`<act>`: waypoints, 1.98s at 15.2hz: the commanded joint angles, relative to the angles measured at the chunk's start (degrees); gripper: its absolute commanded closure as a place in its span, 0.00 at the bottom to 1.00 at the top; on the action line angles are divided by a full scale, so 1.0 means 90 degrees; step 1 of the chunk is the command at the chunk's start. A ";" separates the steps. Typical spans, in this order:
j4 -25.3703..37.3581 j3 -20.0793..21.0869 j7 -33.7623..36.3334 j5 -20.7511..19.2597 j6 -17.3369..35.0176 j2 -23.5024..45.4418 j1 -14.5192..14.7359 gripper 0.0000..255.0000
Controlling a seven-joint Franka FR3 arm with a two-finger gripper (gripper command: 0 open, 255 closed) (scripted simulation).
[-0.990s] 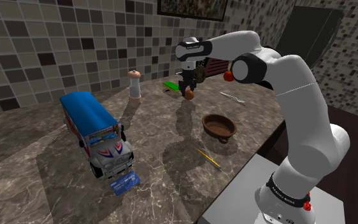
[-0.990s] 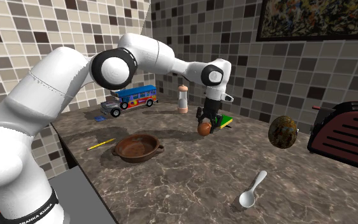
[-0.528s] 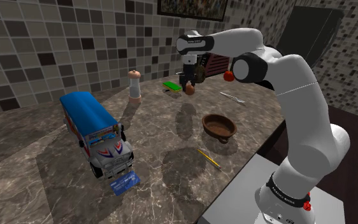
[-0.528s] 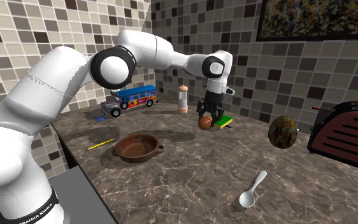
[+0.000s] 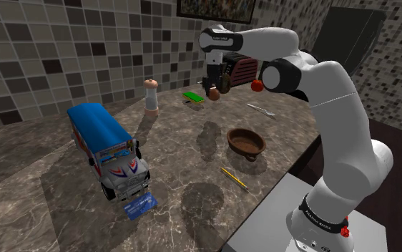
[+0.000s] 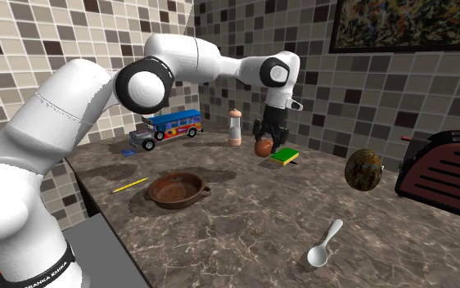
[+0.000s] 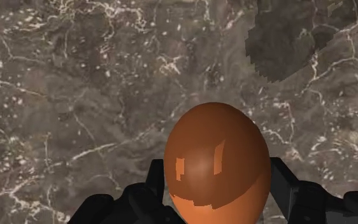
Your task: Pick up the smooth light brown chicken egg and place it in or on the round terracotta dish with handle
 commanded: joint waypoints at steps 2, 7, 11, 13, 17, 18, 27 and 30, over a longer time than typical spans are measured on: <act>0.0452 0.0006 0.0016 0.0006 -0.0344 0.0107 -0.0038 1.00; 0.1387 0.0027 0.0057 0.0026 -0.0990 0.0390 -0.0119 1.00; -0.1459 -0.0078 0.0020 -0.0099 0.0167 -0.1288 0.0210 1.00; -0.2607 -0.0100 0.0053 -0.0177 0.0591 -0.2016 0.0344 1.00; -0.4393 -0.0108 0.0173 -0.0326 0.1180 -0.3228 0.0542 1.00; -0.4777 -0.0104 0.0211 -0.0362 0.1293 -0.3505 0.0581 1.00; -0.7641 0.0031 0.0638 -0.0639 0.1879 -0.5824 0.0799 1.00; -0.8434 0.0113 0.0796 -0.0695 0.1924 -0.6582 0.0830 1.00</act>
